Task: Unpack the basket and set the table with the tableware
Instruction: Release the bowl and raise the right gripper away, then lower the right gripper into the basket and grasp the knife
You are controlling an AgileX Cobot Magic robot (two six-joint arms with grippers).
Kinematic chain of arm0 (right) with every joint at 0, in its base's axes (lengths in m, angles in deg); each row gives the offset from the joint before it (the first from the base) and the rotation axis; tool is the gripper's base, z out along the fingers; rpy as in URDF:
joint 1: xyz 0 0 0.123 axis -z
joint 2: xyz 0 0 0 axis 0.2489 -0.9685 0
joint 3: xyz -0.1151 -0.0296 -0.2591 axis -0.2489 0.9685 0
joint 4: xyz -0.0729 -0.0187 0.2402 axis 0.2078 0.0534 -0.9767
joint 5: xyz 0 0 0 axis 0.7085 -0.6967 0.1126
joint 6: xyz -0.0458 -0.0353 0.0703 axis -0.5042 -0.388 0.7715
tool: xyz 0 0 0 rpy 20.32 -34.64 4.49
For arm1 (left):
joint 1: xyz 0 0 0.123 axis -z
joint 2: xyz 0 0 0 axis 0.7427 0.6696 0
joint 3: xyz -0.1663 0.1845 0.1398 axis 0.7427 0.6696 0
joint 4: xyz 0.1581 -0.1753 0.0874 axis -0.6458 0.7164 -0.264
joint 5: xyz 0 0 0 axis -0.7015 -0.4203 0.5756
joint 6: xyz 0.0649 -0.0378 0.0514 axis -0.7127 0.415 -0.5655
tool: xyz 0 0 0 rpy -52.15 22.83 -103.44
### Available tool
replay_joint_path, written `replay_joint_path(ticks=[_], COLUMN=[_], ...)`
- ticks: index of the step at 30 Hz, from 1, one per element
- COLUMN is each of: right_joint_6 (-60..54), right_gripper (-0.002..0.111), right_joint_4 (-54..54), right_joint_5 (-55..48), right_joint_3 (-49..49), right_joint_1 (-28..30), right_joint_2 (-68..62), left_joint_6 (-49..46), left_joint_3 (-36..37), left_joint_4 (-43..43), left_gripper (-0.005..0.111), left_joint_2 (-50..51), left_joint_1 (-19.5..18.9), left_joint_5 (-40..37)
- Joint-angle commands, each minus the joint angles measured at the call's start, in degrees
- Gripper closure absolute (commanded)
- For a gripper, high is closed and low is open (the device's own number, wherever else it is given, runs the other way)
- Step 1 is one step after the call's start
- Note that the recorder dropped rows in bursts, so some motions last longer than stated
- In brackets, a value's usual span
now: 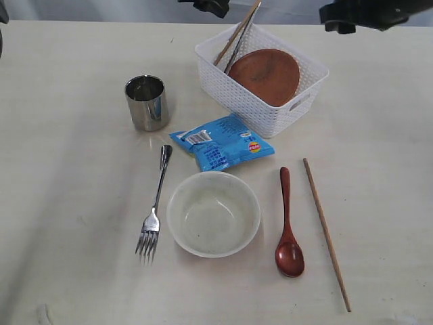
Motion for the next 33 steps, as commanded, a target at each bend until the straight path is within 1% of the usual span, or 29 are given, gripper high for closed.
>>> replay_joint_path(ticks=[1,5,9,14,18,21,23,29,31,33], right_joint_6=[-10.4,-23.7,-35.4,-41.1,-41.5,-41.6,-41.6,-41.6,-39.8,-37.6], right_gripper=[0.047,0.047,0.047,0.047,0.051,0.051,0.051,0.051,0.051,0.051], right_joint_4=[-11.2,-25.2,-40.6,-52.8,-55.8,-57.7,-58.2,-57.9,-57.9,-57.7], right_joint_5=[-6.1,-11.5,-12.7,-12.8,-15.4,-17.7,-16.9,-14.5,-13.6,-10.7], right_joint_3=[-9.1,-13.6,-15.7,-18.5,-21.2,-23.1,-23.7,-23.7,-23.7,-23.6], right_joint_1=[-0.7,-0.7,-0.7,-0.7,-0.8,-1.1,-1.8,-4.5,-4.9,-4.9], right_joint_2=[-5.8,-11.5,-16.8,-22.9,-26.7,-28.4,-28.9,-29.4,-29.7,-30.3], left_joint_6=[-0.2,-0.3,-0.3,-0.4,-2.2,-2.2,-2.3,-2.7,-2.6,-2.3], left_joint_3=[-0.3,-0.3,-0.3,1.1,3.6,5.5,6.4,6.6,6.6,6.6], left_joint_4=[-1.0,-1.0,-1.0,-1.0,-1.0,-1.0,-1.0,-1.5,-2.0,-2.4], left_gripper=[0.056,0.056,0.056,0.056,0.057,0.057,0.057,0.057,0.057,0.057], left_joint_2=[-0.4,-0.4,-0.4,-0.4,-0.4,-0.4,-0.4,-0.4,-0.4,-0.4], left_joint_1=[-0.3,-1.4,-2.4,-2.8,-2.8,-2.8,-2.8,-2.8,-3.0,-3.3], left_joint_5=[-1.2,-1.5,-1.5,-1.4,-0.1,2.7,4.3,4.9,4.9,4.7])
